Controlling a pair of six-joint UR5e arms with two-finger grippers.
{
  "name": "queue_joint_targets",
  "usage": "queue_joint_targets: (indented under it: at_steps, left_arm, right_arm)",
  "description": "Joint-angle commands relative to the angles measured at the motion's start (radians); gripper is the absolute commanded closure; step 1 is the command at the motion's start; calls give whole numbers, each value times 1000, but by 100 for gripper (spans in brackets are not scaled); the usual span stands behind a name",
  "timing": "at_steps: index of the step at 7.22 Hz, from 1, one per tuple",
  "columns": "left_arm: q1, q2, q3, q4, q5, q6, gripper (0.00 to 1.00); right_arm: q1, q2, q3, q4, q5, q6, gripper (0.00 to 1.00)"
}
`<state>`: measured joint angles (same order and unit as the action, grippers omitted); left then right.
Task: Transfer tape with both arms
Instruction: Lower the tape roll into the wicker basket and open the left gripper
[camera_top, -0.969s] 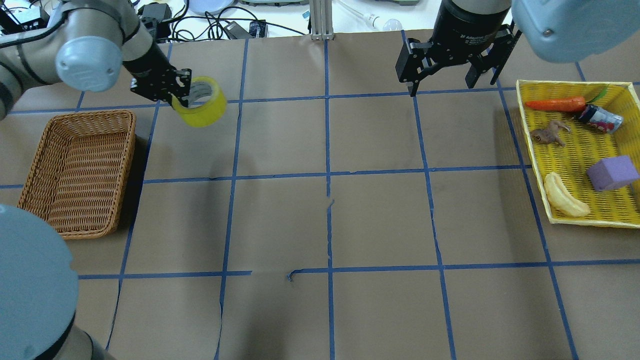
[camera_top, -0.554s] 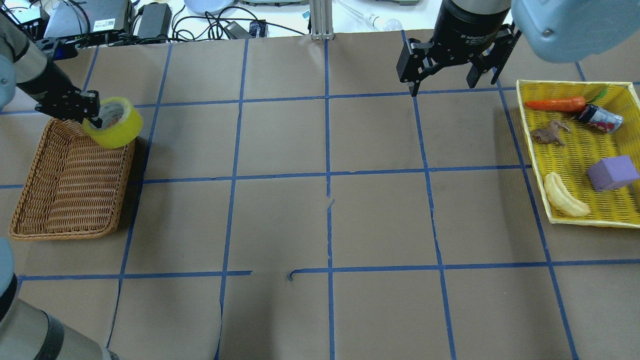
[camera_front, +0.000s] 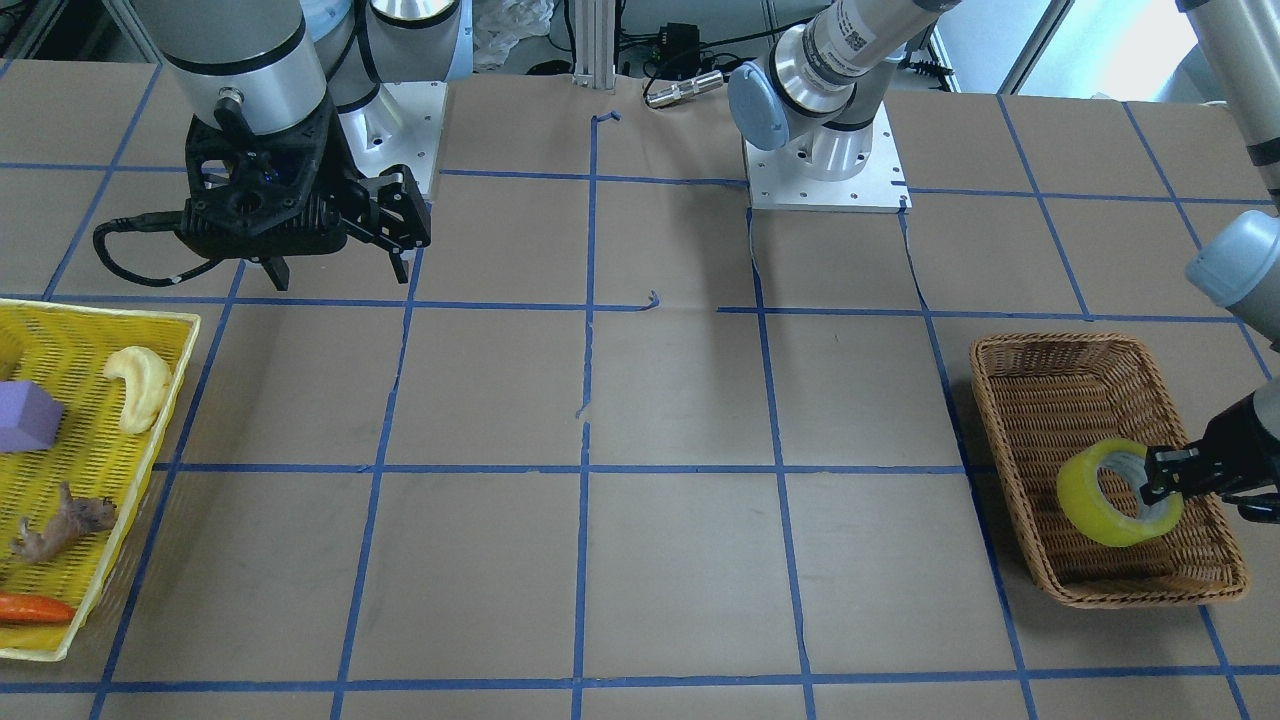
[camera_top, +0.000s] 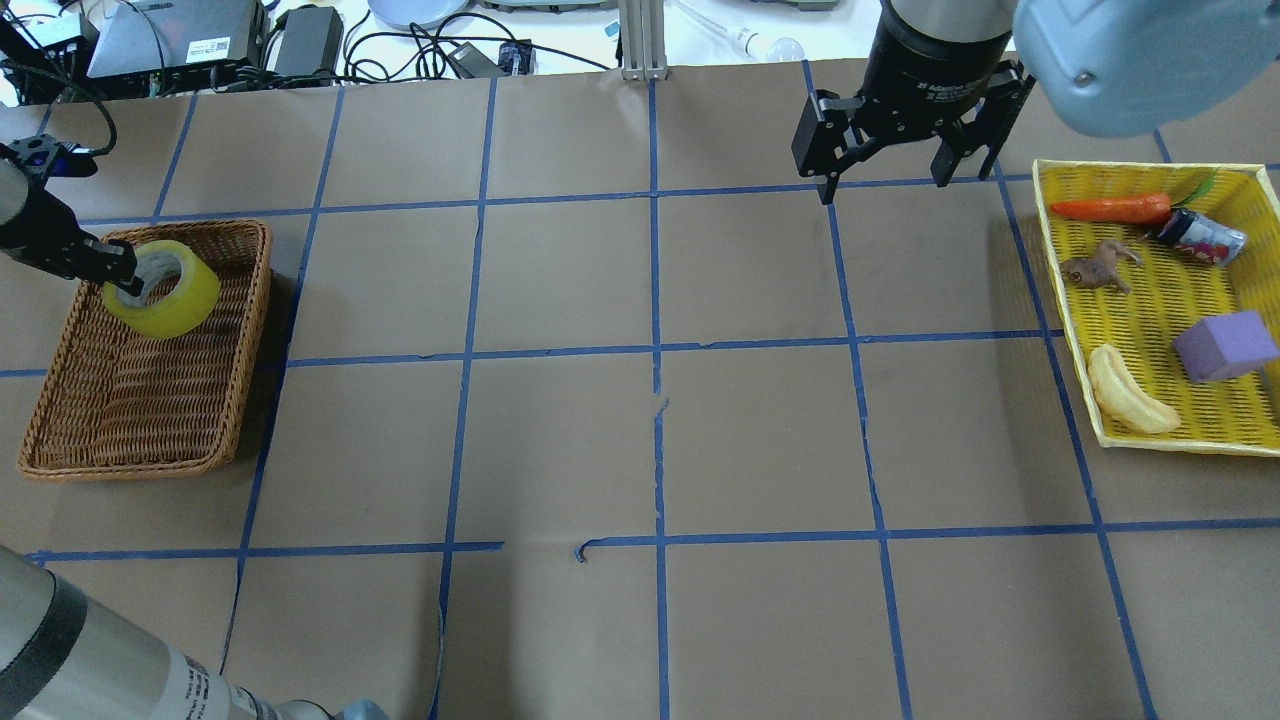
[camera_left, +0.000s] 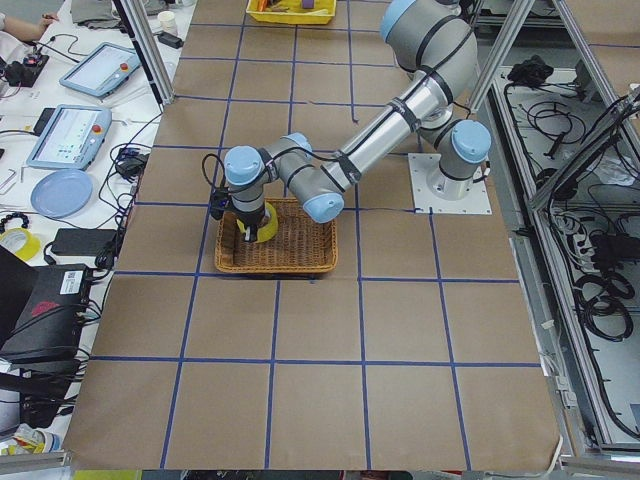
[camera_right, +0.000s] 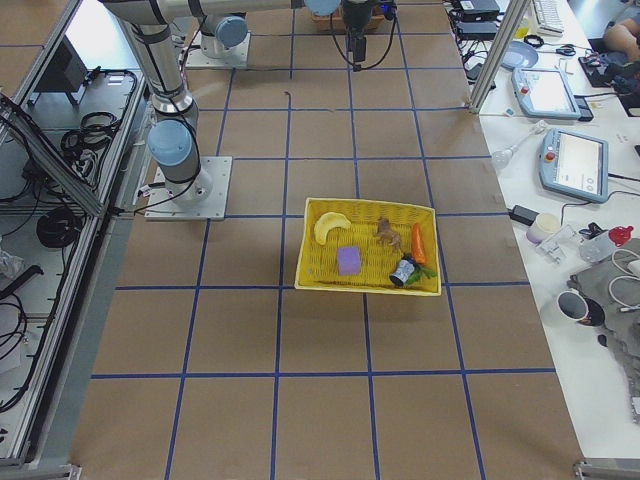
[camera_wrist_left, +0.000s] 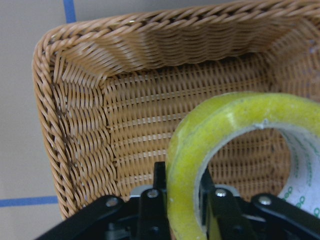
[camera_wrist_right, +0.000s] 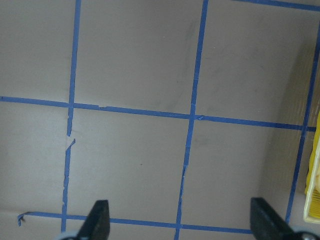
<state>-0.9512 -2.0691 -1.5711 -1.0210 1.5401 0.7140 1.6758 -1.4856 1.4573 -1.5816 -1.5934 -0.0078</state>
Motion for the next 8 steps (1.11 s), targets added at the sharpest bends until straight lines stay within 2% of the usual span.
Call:
queue_joint_targets:
  at_steps: [1,2,3,5,6,8]
  left_arm:
    - [5,-19,-20,22,2,10,74]
    - [5,-19,-30,24,2,10,20]
    - [5,-2,-26,24,3,5,0]
    - [-20,32,-18,1,5,-1,0]
    - [-58,82,-14,-60,5,-16,0]
    - [-212,189,-15,-154,6,-178,0]
  right_arm:
    - [1,-2,3,0,-2,2,0]
    - [1,-2,3,2,-2,3,0]
    - [2,-1,3,0,-2,2,0]
    - [2,1,3,2,1,2,0]
    - [4,1,3,2,0,2,0]
    - [4,-1,3,2,0,2,0]
